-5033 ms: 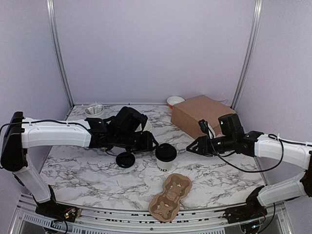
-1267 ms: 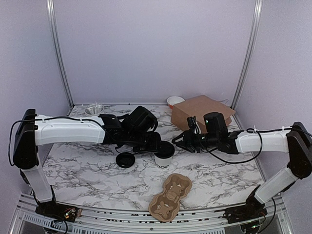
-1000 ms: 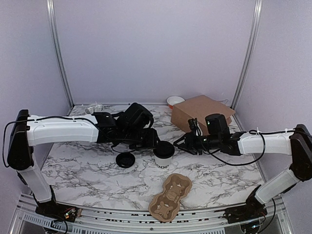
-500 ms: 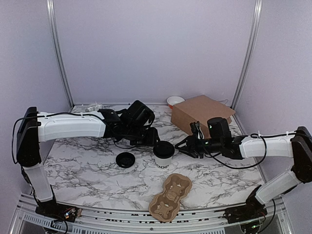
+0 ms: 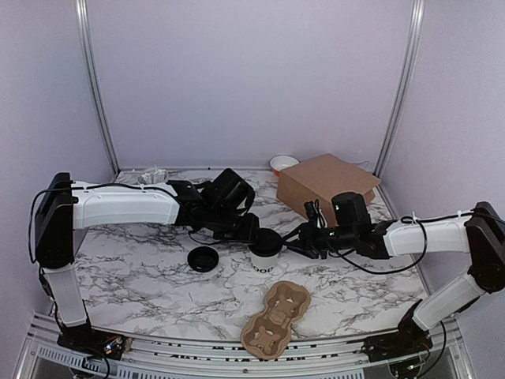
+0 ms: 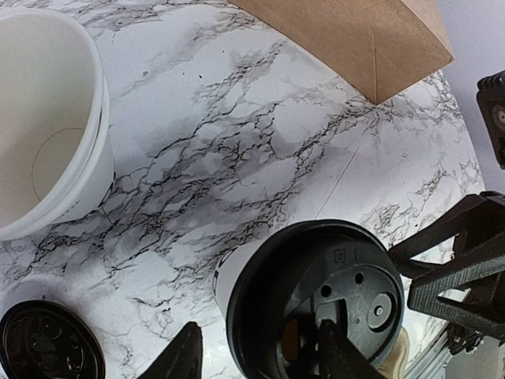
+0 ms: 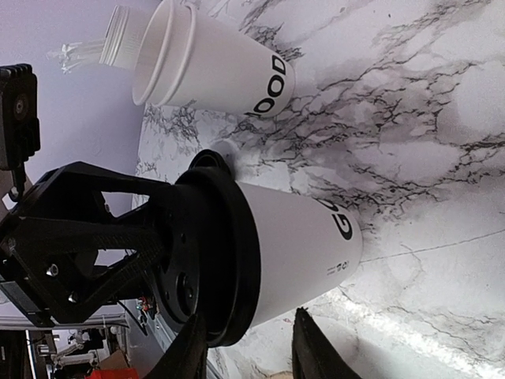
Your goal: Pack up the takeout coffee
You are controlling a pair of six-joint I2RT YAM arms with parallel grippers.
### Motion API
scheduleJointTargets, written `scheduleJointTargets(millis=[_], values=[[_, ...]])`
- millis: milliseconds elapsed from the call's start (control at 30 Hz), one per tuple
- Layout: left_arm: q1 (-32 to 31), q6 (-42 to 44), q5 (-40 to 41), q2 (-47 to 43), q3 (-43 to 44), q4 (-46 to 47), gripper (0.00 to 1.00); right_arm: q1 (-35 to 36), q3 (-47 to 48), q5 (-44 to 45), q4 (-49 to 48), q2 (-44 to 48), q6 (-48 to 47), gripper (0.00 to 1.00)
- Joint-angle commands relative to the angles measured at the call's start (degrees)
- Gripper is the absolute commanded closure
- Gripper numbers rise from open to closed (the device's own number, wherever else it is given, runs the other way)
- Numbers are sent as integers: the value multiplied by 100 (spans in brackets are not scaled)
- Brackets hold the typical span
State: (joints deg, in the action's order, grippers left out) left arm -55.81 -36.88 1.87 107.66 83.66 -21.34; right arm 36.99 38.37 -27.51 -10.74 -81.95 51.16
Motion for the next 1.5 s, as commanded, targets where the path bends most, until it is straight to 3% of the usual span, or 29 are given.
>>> scheduleJointTargets(millis=[0,433,1033,1467], values=[[-41,46,-90,92,172,-105,49,110,52,-41,-203,-123,14,65],[-103,-92,33,141,87,-74,50,212,-5,83,-324,-249,118,66],[-132,-197,77,106,-158,75,50,492,-199,871,689,-381,-289,70],[-132,-135,103,47,-201,80,50,312,817,711,500,-52,-267,68]])
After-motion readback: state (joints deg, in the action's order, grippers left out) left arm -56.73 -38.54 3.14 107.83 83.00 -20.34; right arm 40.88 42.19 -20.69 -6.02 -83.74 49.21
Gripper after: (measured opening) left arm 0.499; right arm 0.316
